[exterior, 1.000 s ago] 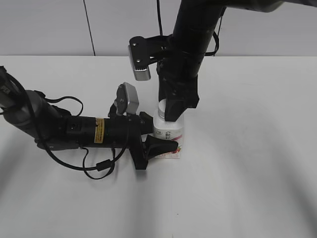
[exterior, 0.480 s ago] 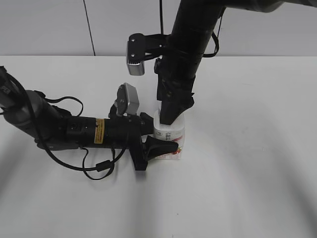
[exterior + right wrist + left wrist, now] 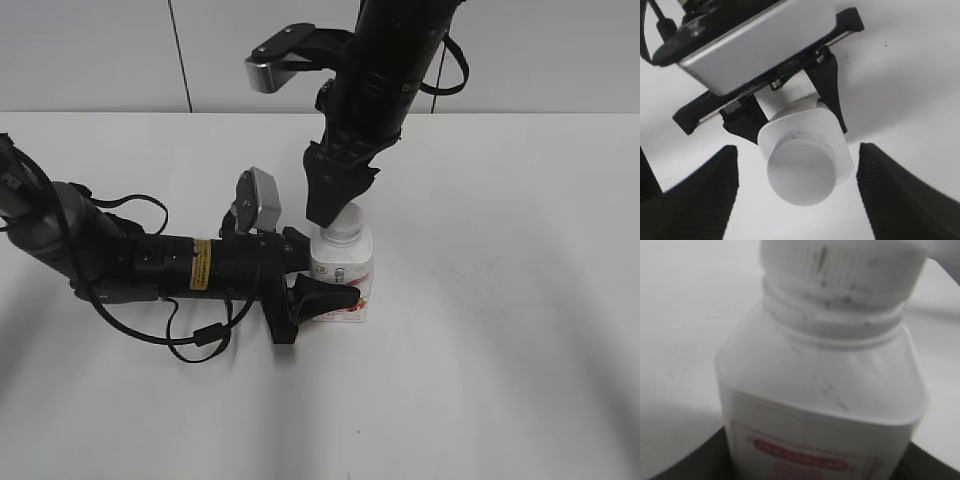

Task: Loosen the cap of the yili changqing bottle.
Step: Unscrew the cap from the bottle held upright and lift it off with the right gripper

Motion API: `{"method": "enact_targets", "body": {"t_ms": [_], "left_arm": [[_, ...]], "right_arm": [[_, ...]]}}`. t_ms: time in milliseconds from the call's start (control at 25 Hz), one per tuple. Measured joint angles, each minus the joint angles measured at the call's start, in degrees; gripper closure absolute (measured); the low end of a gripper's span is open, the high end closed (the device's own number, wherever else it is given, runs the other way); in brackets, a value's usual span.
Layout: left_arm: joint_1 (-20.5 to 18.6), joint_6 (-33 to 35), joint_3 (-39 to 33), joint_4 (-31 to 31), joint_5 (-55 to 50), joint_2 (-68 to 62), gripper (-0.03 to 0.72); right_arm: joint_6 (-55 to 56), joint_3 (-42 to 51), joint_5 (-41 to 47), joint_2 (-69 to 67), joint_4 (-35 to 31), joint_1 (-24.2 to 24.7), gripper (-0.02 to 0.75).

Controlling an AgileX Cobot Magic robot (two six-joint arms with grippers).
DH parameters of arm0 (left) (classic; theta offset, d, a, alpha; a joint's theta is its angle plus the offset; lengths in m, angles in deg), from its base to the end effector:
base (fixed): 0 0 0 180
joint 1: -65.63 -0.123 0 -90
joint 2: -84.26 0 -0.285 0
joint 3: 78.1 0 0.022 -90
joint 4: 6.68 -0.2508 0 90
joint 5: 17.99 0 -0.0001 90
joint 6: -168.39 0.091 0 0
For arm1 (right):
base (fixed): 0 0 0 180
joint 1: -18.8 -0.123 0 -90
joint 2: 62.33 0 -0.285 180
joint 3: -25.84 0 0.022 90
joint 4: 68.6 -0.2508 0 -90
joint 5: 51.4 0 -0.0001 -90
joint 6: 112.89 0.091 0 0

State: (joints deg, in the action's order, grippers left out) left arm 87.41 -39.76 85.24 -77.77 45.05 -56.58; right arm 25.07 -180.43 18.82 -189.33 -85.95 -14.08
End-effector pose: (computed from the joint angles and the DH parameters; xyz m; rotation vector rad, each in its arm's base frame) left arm 0.3220 -0.2112 0.0515 1.2840 1.5737 -1.0441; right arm 0.3531 0.2587 0.2395 -1.6892 2.3986 0.4129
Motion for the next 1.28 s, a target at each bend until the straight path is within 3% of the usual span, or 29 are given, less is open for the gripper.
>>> {"method": "enact_targets", "body": {"t_ms": [400, 720, 1280], "left_arm": [[0.0, -0.1, 0.0, 0.0, 0.0, 0.0, 0.294], [0.0, -0.1, 0.0, 0.0, 0.0, 0.0, 0.294], [0.0, -0.1, 0.0, 1.6, -0.8, 0.0, 0.298]], "right_arm": [[29.0, 0.0, 0.0, 0.0, 0.3, 0.0, 0.159], [45.2, 0.0, 0.0, 0.0, 1.3, 0.0, 0.159], [58.4, 0.0, 0.0, 0.0, 1.9, 0.0, 0.159]]}}
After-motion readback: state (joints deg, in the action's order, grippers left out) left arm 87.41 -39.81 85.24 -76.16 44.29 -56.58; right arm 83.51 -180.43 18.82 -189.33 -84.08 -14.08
